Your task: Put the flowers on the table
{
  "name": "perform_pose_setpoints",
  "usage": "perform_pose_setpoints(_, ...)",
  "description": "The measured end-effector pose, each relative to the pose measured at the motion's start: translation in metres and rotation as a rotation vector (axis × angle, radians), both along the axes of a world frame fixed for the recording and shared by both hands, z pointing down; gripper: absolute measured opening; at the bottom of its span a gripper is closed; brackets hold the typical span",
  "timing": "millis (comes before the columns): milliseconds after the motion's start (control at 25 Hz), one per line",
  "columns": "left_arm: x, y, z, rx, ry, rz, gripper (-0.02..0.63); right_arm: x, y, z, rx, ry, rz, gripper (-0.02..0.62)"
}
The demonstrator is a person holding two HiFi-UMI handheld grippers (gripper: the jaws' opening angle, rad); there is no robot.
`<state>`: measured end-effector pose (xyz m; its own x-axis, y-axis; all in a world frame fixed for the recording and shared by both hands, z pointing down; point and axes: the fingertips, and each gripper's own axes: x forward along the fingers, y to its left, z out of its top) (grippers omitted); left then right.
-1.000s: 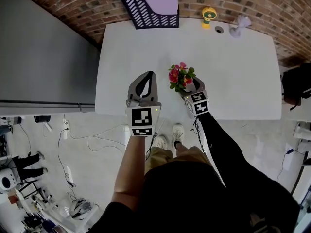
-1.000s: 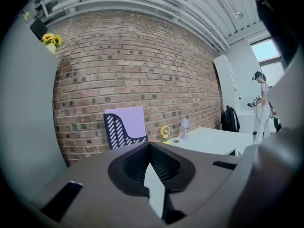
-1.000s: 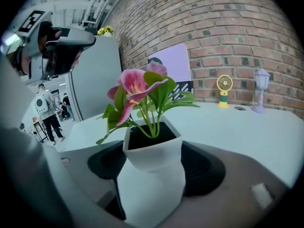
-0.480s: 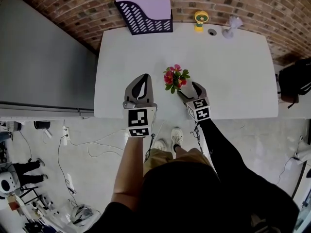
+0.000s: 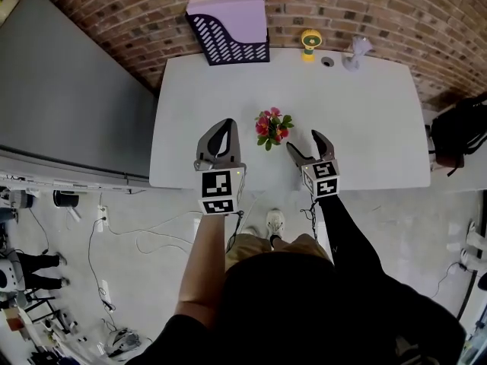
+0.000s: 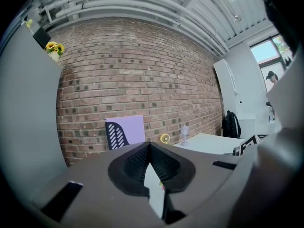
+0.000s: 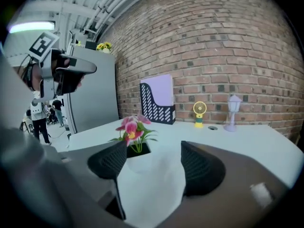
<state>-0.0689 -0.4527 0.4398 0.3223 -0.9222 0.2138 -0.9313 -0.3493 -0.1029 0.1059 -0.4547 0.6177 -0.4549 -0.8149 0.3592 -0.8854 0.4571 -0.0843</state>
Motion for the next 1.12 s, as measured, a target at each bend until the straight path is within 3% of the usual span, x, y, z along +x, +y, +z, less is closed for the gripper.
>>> perform_pose_setpoints(560, -0.002, -0.001, -0.044, 0.061, -0.01, -0.032, 0.009, 0.025, -0.021, -0.161, 0.318, -0.008, 0.041, 0.351)
perform_pose_setpoints(840, 0.016, 0.001, -0.063, 0.087, 0.009, 0.002, 0.009, 0.026, -0.01, -0.218, 0.435, -0.009, 0.04, 0.35)
perform_pose_setpoints(1120, 0.027, 0.002, -0.063, 0.091, 0.014, 0.013, 0.009, 0.024, -0.004, -0.225, 0.441, -0.012, 0.014, 0.349)
